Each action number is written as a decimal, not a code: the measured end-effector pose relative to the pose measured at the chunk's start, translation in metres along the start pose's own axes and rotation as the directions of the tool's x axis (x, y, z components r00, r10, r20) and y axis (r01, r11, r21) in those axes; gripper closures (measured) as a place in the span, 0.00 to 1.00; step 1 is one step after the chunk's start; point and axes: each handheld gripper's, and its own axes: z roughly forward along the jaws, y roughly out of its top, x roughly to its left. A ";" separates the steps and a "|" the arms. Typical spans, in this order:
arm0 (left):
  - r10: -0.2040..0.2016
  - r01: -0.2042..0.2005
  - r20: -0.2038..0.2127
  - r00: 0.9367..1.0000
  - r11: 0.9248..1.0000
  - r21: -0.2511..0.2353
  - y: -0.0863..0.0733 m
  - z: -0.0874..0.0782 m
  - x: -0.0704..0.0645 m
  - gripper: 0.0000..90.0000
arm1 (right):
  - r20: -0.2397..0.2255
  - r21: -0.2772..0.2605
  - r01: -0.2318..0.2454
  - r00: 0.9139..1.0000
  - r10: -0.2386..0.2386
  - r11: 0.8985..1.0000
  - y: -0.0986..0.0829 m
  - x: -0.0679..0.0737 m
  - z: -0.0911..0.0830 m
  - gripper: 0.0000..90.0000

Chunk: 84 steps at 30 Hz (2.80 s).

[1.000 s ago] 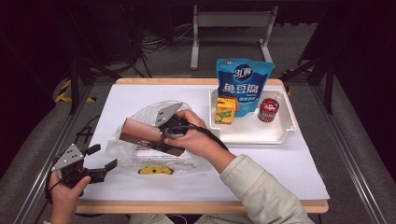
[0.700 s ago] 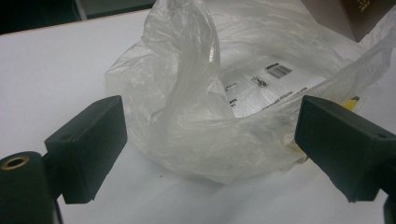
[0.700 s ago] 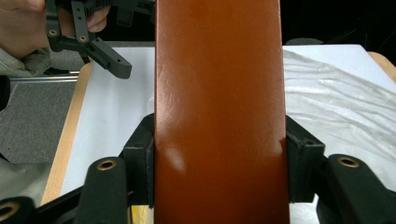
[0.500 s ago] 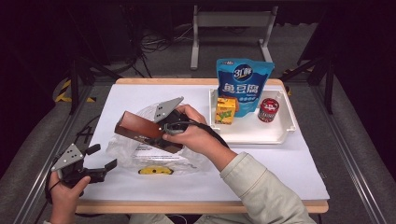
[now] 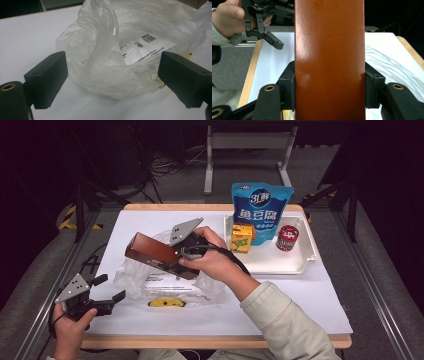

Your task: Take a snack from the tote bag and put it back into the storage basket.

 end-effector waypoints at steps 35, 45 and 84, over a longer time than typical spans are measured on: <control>0.005 -0.005 0.007 1.000 1.000 0.000 0.002 0.006 0.000 0.11 | 0.117 -0.029 -0.061 0.991 0.064 0.998 -0.043 -0.029 -0.092 0.47; 0.008 -0.008 0.008 1.000 1.000 0.007 0.002 0.006 0.000 0.11 | 0.148 -0.026 -0.078 0.986 0.081 0.997 -0.059 -0.036 -0.108 0.47; 0.009 -0.009 0.008 1.000 1.000 0.017 0.003 0.008 -0.002 0.11 | 0.282 -0.022 -0.123 0.951 0.125 0.992 -0.114 -0.054 -0.176 0.47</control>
